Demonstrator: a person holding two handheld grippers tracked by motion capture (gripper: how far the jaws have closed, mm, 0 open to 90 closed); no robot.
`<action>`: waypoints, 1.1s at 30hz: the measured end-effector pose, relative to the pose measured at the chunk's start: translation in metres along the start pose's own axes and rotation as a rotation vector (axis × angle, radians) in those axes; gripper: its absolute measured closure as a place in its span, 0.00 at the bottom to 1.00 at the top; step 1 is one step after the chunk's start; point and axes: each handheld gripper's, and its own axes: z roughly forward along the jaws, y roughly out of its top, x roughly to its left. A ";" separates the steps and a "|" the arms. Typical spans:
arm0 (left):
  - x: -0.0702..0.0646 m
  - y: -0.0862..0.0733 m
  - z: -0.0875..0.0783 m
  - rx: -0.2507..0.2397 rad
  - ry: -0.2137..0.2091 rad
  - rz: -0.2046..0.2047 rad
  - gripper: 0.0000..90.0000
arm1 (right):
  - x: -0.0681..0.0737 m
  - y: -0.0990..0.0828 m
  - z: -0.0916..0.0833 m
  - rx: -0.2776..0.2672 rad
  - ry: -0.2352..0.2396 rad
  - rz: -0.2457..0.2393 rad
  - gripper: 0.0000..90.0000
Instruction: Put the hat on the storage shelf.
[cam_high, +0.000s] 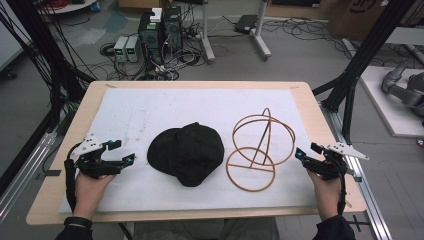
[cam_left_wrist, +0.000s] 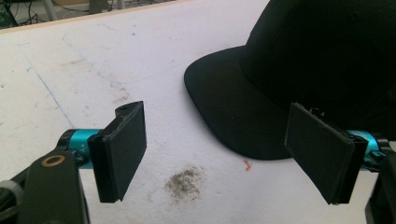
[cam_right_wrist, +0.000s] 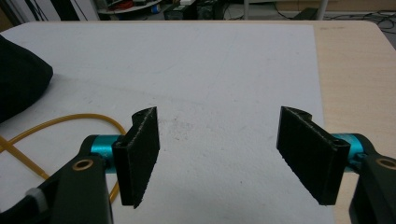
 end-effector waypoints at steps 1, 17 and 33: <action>0.000 0.000 -0.001 0.002 0.000 0.002 0.23 | 0.000 0.000 0.000 0.000 -0.001 0.000 0.33; -0.023 0.011 0.003 -0.013 -0.042 0.068 0.23 | 0.000 0.001 0.001 -0.001 0.003 0.010 0.33; -0.074 0.031 0.028 -0.050 -0.193 0.139 0.29 | 0.001 0.001 0.002 0.005 0.005 0.011 0.33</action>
